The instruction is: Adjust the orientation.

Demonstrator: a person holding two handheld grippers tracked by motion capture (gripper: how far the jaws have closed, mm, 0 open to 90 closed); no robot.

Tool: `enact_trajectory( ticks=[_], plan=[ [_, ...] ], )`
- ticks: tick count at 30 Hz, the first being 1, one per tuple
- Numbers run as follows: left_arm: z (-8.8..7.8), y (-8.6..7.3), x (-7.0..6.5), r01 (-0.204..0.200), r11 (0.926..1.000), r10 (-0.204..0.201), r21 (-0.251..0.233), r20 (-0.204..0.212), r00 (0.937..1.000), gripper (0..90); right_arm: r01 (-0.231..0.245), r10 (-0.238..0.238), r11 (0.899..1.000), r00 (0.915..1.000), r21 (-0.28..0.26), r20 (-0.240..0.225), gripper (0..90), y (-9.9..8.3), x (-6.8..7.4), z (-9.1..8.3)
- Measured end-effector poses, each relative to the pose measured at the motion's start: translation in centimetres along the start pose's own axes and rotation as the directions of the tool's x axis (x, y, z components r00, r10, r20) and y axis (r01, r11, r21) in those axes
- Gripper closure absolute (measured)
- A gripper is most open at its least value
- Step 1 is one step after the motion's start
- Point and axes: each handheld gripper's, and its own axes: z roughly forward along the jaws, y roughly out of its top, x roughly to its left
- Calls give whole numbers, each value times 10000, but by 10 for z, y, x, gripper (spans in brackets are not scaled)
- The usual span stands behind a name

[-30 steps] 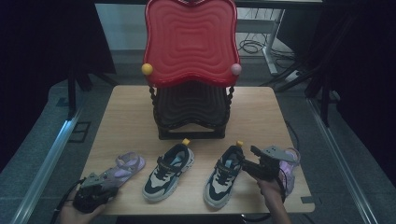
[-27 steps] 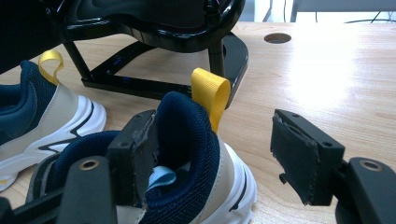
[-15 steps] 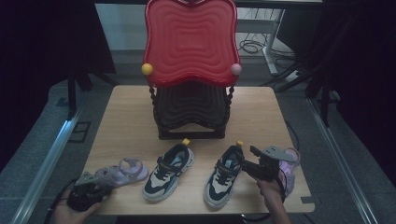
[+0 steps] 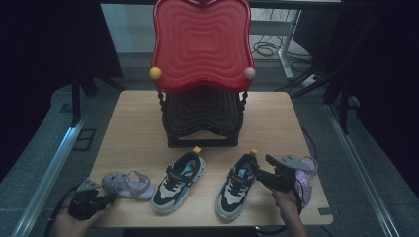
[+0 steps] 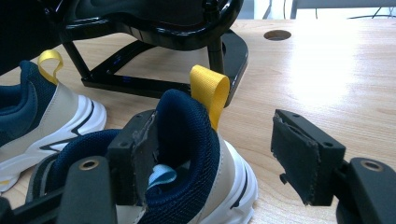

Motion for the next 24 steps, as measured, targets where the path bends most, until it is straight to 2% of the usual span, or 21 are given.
enact_trajectory(
  ticks=[19, 22, 24],
  plan=[
    [2, 3, 17, 269, 9996, -269, -67, -19, 9996, 899, -35, 35, 10000, 10000, 15, 43, 319, -1, -1, 0],
    [-4, 3, 21, 370, 9991, -371, -205, -44, 9993, 899, -111, 111, 9999, 9999, 28, 26, 319, -1, -1, -1],
    [-11, 4, 28, 567, 9973, -576, -458, -170, 9982, 899, -372, 372, 9993, 9992, 6, -133, 318, -1, -2, -1]
  ],
)
